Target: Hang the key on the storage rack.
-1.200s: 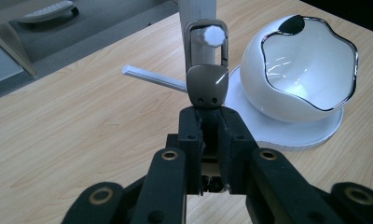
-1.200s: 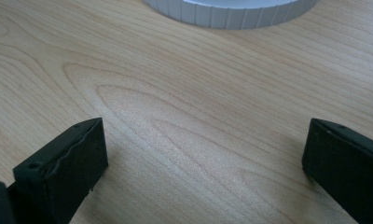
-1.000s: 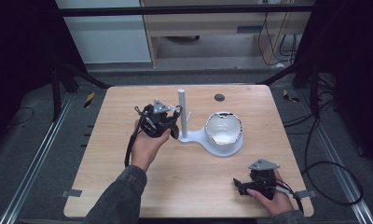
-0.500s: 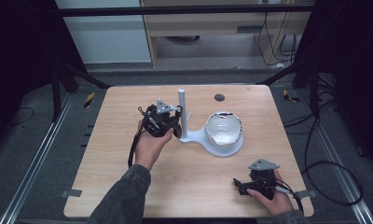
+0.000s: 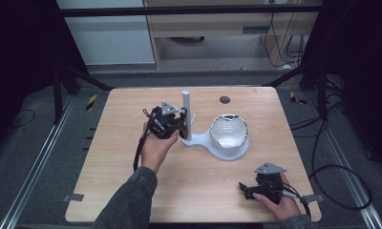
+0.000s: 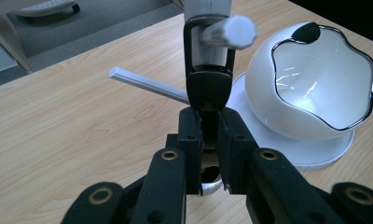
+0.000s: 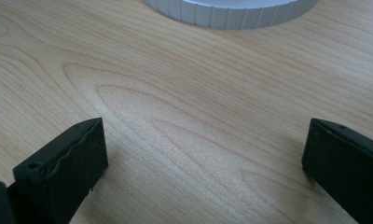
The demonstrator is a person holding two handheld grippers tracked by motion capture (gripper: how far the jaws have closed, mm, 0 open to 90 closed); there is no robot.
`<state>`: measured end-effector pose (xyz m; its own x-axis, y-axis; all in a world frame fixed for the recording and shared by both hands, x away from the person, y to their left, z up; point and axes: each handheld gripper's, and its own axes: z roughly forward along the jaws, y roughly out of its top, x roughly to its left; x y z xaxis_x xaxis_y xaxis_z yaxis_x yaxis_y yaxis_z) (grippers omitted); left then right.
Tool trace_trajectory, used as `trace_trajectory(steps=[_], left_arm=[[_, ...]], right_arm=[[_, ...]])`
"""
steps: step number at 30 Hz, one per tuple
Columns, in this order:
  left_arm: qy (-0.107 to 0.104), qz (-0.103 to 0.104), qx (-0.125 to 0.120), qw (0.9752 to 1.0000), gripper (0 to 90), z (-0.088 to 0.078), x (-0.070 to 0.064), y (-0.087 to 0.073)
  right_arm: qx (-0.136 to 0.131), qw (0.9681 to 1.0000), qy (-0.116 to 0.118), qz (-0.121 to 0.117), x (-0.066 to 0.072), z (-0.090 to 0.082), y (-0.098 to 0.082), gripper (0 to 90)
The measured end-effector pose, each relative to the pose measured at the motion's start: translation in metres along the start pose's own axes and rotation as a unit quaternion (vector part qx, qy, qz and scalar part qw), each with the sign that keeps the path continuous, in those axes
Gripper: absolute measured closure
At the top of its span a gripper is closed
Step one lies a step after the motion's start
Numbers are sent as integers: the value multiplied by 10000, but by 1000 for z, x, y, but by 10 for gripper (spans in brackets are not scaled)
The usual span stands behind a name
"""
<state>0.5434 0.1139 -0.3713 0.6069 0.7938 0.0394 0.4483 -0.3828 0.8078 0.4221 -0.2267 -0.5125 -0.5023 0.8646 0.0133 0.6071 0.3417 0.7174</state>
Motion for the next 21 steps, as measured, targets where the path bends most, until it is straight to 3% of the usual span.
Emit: trace_trajectory(steps=[2,21], left_arm=[[-3,-18,-9,10000,800,1,0,0],[2,-39,6,10000,795,5,0,2]], right_arm=[[-30,10000,-28,-88,-1,1,0,4],[-27,10000,-29,-88,-1,1,0,4]])
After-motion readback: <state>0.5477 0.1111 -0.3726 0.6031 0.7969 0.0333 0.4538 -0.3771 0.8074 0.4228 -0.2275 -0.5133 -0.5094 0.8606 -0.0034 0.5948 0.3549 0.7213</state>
